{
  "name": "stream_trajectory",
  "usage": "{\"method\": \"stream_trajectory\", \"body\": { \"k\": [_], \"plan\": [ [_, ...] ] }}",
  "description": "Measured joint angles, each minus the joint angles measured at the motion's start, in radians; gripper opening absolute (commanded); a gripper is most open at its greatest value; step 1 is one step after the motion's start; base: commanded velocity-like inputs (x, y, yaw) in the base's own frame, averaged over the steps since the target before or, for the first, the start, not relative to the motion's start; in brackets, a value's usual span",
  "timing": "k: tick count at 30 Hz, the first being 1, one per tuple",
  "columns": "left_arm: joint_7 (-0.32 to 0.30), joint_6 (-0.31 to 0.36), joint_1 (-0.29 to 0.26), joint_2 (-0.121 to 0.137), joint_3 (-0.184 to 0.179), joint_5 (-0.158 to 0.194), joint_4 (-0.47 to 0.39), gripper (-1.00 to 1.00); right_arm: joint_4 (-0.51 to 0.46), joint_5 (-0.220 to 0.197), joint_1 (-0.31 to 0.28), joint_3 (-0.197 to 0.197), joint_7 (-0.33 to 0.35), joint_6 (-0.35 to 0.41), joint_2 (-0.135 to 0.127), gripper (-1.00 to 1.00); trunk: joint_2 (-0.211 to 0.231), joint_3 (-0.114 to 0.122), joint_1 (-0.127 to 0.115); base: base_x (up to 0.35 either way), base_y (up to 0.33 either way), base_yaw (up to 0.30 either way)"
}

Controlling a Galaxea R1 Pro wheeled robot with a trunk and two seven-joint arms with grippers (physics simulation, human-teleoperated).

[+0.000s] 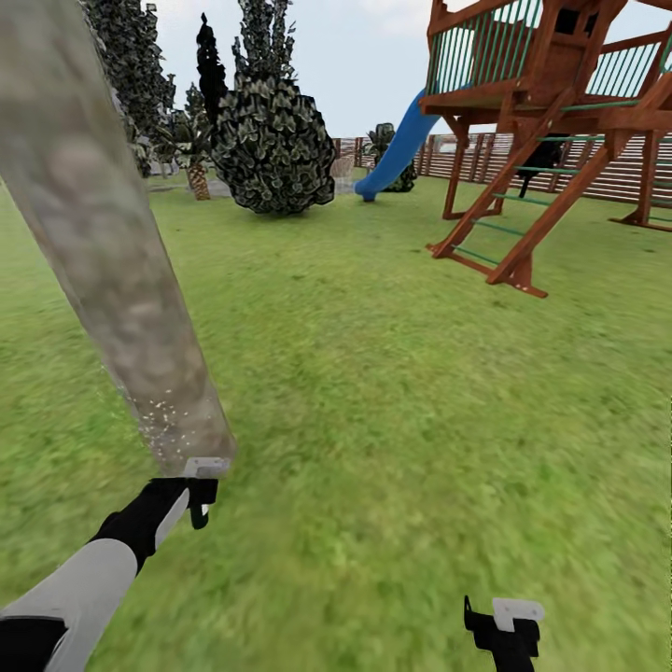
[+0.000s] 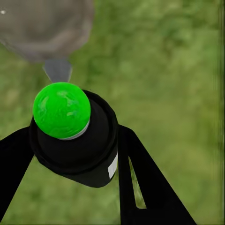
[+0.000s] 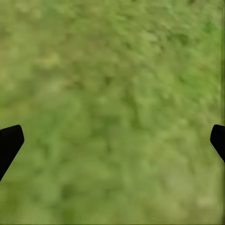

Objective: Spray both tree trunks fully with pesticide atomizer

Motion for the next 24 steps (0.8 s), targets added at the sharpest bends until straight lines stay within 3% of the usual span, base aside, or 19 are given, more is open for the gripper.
{"method": "stream_trajectory", "body": {
  "k": [13,18,24],
  "plan": [
    [0.003,-0.004,0.001,0.010,-0.001,-0.004,0.016,-1.00,0.002,0.000,0.000,0.000,0.000,0.000,0.000,1.00,0.000,0.000,0.000,0.132,-0.251,0.239],
    [0.065,-0.025,0.001,0.000,0.000,0.001,0.017,-1.00,0.002,0.000,0.000,0.000,0.000,0.000,0.000,1.00,0.000,0.000,0.000,0.235,-0.200,0.272],
    [0.072,-0.030,0.001,-0.022,0.000,0.002,0.017,-1.00,0.002,0.000,0.000,0.000,0.000,0.000,0.000,1.00,0.000,0.000,0.000,0.234,-0.194,0.272]
  ]
}}
